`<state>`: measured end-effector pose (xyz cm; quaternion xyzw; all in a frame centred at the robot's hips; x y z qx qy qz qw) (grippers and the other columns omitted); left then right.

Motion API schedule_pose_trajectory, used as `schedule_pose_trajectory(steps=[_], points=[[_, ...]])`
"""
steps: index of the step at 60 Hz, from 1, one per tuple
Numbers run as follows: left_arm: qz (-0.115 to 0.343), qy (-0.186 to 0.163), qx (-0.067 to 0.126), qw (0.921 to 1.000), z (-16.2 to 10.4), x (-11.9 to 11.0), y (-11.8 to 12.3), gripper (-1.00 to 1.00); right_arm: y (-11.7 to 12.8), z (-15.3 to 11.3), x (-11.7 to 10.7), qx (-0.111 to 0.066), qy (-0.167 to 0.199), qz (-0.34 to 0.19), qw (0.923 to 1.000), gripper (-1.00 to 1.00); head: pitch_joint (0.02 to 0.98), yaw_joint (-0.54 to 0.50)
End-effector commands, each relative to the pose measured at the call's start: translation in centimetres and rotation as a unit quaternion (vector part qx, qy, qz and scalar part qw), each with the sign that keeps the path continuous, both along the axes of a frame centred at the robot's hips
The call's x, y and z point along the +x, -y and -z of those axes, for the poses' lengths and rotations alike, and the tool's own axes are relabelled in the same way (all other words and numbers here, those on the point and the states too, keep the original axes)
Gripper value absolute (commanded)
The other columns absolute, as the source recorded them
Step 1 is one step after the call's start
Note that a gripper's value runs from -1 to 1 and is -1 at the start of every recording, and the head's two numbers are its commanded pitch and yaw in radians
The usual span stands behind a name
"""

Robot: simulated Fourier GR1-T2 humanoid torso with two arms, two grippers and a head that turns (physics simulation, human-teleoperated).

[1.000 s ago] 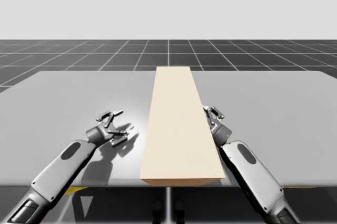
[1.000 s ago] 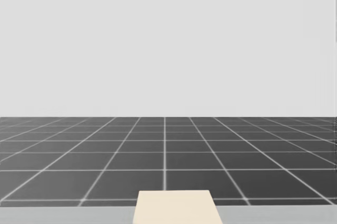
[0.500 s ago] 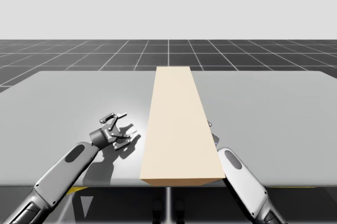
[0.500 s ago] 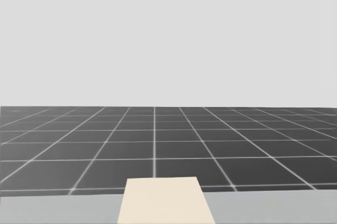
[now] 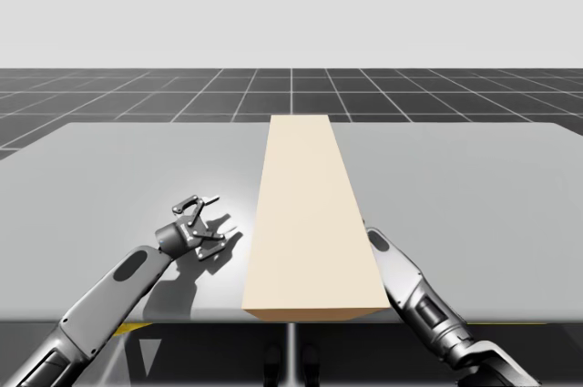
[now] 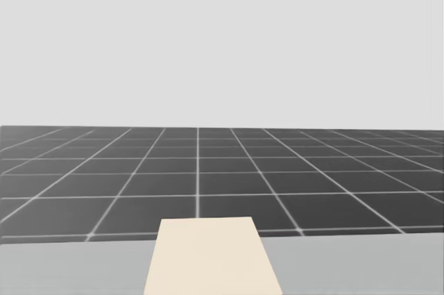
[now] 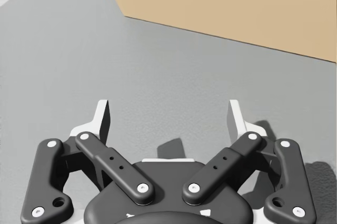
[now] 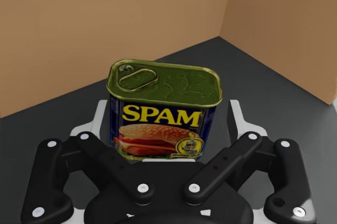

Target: Retrieve the object from inside the box.

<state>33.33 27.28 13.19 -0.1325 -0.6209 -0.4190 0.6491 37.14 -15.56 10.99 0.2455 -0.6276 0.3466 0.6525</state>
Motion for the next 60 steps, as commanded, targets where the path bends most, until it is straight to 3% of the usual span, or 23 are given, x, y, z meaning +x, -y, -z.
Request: schedule_pose_trajectory(steps=[1, 12, 13, 15, 16, 17, 26, 32, 35, 40, 41, 46, 53, 56, 60], points=[[0.000, 0.006, 0.008, 0.9999, 0.1, 0.0, 0.0, -1.00, -1.5, 0.5, 2.3, -0.010, -0.004, -0.018, 0.9998, -1.00, 0.156, -0.07], [0.003, 0.011, 0.012, 0.9999, 0.1, 0.0, -0.1, -1.00, -2.6, 1.0, 2.7, -0.014, -0.026, 0.007, 0.9995, -1.00, 0.164, -0.07], [0.003, 0.011, 0.012, 0.9999, 0.1, 0.0, -0.1, -1.00, -2.7, 1.1, 2.7, -0.013, -0.019, 0.007, 0.9997, -0.87, 0.164, -0.07], [0.003, 0.011, 0.013, 0.9998, 0.1, 0.0, -0.1, -1.00, -2.6, 1.1, 2.6, -0.008, -0.015, 0.018, 0.9997, 0.70, 0.163, -0.07], [0.003, 0.012, 0.013, 0.9998, 0.1, 0.0, -0.1, -1.00, -2.6, 1.1, 2.6, -0.007, -0.020, 0.019, 0.9996, 0.95, 0.163, -0.07], [0.003, 0.012, 0.013, 0.9998, 0.1, 0.0, -0.1, -1.00, -2.5, 1.0, 2.6, -0.007, -0.024, 0.026, 0.9993, 1.00, 0.162, -0.07], [0.000, 0.015, 0.011, 0.9998, 0.0, 0.0, -0.3, -1.00, 0.1, -0.2, 1.4, -0.001, -0.032, 0.074, 0.9967, 1.00, 0.156, -0.07], [-0.006, 0.017, 0.007, 0.9998, -0.1, 0.2, -0.6, -1.00, 3.5, -1.0, -0.1, -0.009, -0.006, 0.112, 0.9937, 1.00, 0.153, -0.07], [-0.008, 0.019, 0.005, 0.9998, -0.1, 0.2, -0.7, -1.00, 5.6, -1.7, -0.9, -0.002, 0.007, 0.132, 0.9912, 1.00, 0.151, -0.07], [-0.010, 0.022, 0.000, 0.9997, -0.3, 0.3, -0.8, -1.00, 10.3, -3.8, -2.3, 0.019, 0.036, 0.191, 0.9808, 1.00, 0.149, -0.06], [-0.010, 0.022, 0.000, 0.9997, -0.3, 0.3, -0.8, -1.00, 10.3, -3.8, -2.3, 0.019, 0.036, 0.191, 0.9808, 1.00, 0.149, -0.06], [-0.011, 0.024, -0.002, 0.9997, -0.4, 0.3, -0.9, -1.00, 15.1, -5.5, -3.6, 0.036, 0.057, 0.246, 0.9669, 1.00, 0.144, -0.07], [-0.011, 0.025, -0.003, 0.9996, -0.5, 0.3, -1.0, -1.00, 18.6, -6.6, -4.0, 0.041, 0.069, 0.293, 0.9529, 1.00, 0.141, -0.07], [-0.011, 0.025, -0.004, 0.9996, -0.5, 0.3, -1.0, -1.00, 20.0, -7.0, -3.7, 0.034, 0.084, 0.313, 0.9453, 1.00, 0.138, -0.07], [-0.012, 0.026, -0.005, 0.9996, -0.5, 0.3, -1.0, -1.00, 20.8, -7.7, -3.3, 0.037, 0.092, 0.327, 0.9399, 1.00, 0.134, -0.07]])
